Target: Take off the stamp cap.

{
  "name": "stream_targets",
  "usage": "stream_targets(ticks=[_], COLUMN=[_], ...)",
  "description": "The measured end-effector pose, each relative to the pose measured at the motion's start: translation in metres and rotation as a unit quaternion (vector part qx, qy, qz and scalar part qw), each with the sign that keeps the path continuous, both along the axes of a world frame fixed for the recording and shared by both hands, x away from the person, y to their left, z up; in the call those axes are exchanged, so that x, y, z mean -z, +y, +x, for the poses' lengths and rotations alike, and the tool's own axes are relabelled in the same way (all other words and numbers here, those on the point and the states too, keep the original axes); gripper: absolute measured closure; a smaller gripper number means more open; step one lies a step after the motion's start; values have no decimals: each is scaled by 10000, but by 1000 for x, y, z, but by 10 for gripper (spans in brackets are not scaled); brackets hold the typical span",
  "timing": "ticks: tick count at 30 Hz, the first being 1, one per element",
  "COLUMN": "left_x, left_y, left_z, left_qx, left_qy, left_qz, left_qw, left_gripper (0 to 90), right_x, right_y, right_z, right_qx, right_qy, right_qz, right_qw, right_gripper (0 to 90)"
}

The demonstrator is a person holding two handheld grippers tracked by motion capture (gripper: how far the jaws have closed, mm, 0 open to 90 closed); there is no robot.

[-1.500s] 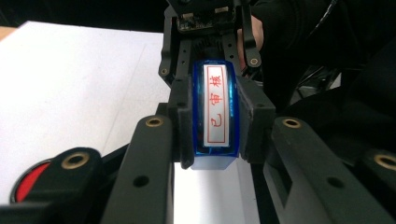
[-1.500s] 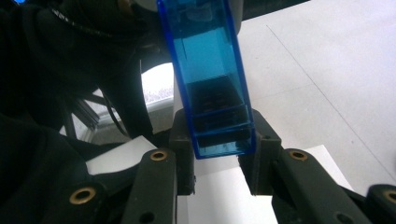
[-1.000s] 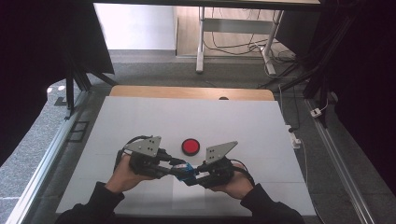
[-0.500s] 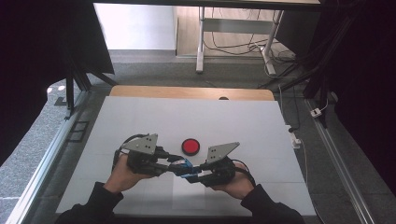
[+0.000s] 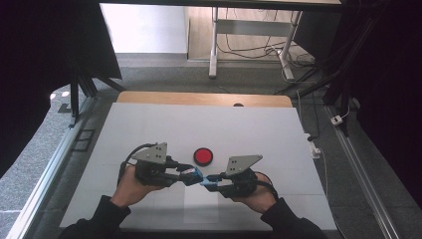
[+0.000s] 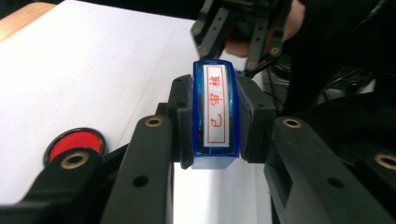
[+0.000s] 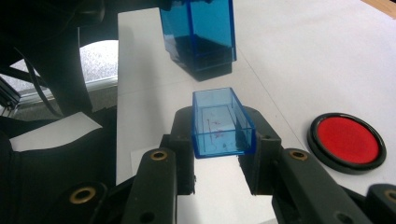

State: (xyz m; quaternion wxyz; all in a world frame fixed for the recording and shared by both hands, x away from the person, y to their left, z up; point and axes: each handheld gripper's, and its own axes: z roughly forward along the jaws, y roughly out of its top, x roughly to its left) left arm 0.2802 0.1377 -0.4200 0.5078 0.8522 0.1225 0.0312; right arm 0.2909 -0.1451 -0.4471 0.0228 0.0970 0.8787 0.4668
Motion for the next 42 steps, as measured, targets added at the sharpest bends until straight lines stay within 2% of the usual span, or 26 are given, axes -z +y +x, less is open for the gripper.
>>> stream_targets(ticks=[3, 10, 13, 18, 22, 25, 28, 33, 42], left_x=[2, 4, 5, 6, 8, 8, 8, 7, 7], left_y=[0, 0, 0, 1, 2, 3, 3, 4, 4], left_z=[0, 1, 1, 2, 4, 5, 6, 8, 8], left_qx=[-79, -193, -291, -416, -477, -481, -511, -598, -699], left_qy=[28, 49, 49, 56, 112, 168, 245, 409, 373], left_qz=[-1, 43, 33, 29, 33, 20, -15, -20, 90], left_qw=[10000, 9998, 9996, 9991, 9988, 9987, 9984, 9974, 9968], left_gripper=[700, 700, 700, 699, 699, 699, 699, 699, 699], right_x=[-1, -6, -8, -10, -11, -12, -14, -16, -18], right_y=[-5, -17, -21, -29, -35, -41, -48, -58, -75], right_z=[1, 3, 2, 0, 0, -1, -3, -4, -10], right_qx=[142, 499, 642, 775, 787, 867, 1023, 1324, 1668], right_qy=[-3, 152, 107, 19, 85, 36, 15, -62, -141], right_qz=[27, 172, 126, 122, 199, 229, 294, 269, 252], right_qw=[9999, 9985, 9978, 9969, 9967, 9960, 9943, 9908, 9856], right_gripper=[687, 687, 686, 686, 686, 685, 685, 685, 685])
